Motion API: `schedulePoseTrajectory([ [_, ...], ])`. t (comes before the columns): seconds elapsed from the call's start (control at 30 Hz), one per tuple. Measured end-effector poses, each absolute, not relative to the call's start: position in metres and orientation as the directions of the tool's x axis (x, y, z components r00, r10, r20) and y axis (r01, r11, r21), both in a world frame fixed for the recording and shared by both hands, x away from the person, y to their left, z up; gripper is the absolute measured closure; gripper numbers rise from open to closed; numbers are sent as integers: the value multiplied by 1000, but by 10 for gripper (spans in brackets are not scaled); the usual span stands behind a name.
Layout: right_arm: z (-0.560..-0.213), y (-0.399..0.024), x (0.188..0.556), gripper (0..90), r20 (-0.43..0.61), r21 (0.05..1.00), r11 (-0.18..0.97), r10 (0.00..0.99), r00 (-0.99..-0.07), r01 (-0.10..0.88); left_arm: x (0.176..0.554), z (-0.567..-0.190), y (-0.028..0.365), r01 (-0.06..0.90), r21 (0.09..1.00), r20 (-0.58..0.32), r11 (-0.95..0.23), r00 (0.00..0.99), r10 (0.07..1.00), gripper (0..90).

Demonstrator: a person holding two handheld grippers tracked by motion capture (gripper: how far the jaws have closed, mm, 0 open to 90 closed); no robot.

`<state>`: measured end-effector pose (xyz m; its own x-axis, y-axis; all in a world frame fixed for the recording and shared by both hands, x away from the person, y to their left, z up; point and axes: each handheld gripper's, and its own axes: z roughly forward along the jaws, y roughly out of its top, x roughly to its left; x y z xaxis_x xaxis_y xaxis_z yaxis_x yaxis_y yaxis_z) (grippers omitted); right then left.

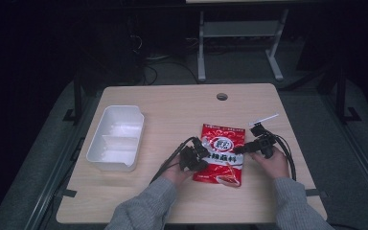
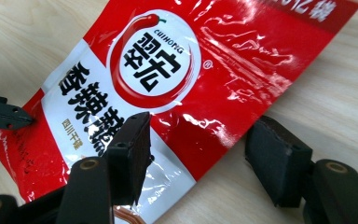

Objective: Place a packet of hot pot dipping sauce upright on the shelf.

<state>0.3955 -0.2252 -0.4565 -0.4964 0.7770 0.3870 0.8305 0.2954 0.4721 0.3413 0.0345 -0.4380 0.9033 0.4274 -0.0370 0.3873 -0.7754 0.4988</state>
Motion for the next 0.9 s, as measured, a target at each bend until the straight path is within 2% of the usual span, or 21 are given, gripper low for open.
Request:
schedulePoseTrajectory([
  [0.17,-452,-226,394,418,415,486,282,758,-503,827,341,-438,34,385,498,-31,-777,904,427,900],
  [0.3,-439,-231,390,499,486,538,239,696,-529,808,341,-438,34,380,494,-26,-782,905,424,900],
  [0.47,-433,-232,387,580,524,552,271,623,-580,789,340,-438,34,373,497,-19,-784,907,420,900],
  [0.67,-433,-221,399,588,527,484,378,594,-607,789,341,-438,34,370,495,-23,-786,910,414,900],
  [0.9,-439,-208,410,637,502,463,412,607,-616,784,339,-439,36,360,509,-13,-782,912,411,900],
])
